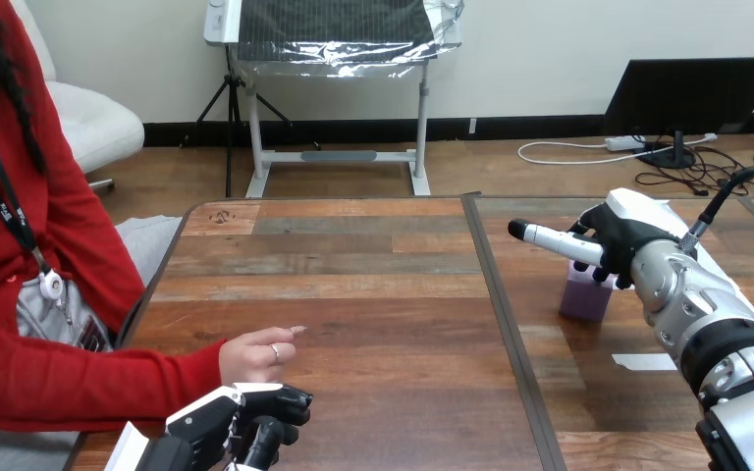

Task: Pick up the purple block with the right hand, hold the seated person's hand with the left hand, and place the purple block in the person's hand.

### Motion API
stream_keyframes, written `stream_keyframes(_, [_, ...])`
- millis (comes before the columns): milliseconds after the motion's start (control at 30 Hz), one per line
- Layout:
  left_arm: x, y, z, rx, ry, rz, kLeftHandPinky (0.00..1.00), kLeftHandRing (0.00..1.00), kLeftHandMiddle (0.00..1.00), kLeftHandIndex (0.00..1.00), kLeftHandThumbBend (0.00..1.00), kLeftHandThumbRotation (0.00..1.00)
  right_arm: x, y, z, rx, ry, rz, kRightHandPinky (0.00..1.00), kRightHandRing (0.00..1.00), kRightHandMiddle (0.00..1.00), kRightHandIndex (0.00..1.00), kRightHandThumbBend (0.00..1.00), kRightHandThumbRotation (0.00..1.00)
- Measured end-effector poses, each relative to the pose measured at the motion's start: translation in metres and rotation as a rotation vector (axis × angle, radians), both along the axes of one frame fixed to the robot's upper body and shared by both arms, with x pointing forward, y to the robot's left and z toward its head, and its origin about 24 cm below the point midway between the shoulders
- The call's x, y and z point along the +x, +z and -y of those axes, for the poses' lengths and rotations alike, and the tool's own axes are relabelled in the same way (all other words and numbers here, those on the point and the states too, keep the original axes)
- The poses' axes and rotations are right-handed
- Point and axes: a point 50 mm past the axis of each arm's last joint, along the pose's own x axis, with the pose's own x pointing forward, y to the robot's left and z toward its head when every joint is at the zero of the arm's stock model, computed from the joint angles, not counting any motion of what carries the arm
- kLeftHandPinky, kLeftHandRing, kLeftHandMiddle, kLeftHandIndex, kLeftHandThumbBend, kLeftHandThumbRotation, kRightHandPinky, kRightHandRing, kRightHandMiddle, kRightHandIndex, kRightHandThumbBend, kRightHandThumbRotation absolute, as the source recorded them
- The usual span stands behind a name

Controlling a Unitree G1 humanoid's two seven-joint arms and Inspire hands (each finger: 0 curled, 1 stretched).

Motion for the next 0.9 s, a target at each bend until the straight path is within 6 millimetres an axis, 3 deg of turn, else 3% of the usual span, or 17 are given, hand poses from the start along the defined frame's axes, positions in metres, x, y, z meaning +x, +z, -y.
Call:
stream_keyframes(333, [0.000,0.000,0.000,0.001,-0.001,0.000,0.59,0.65,0.67,0.65,0.45,0.87,0.002,0.005,0.000,0.001,-0.021,0.107,0.28,0.34,0.38,0.42,0.77,1.00])
stream_keyframes(467, [0.000,0.000,0.000,0.003,-0.002,0.000,0.58,0.65,0.67,0.65,0.45,0.87,0.003,0.008,0.000,0.002,-0.028,0.153,0.21,0.24,0.28,0.31,0.74,1.00])
stream_keyframes(900, [0.001,0.000,0.002,0.017,-0.011,0.001,0.58,0.65,0.67,0.65,0.43,0.87,0.004,0.013,0.000,0.030,-0.044,0.240,0.11,0.11,0.16,0.19,0.74,0.99])
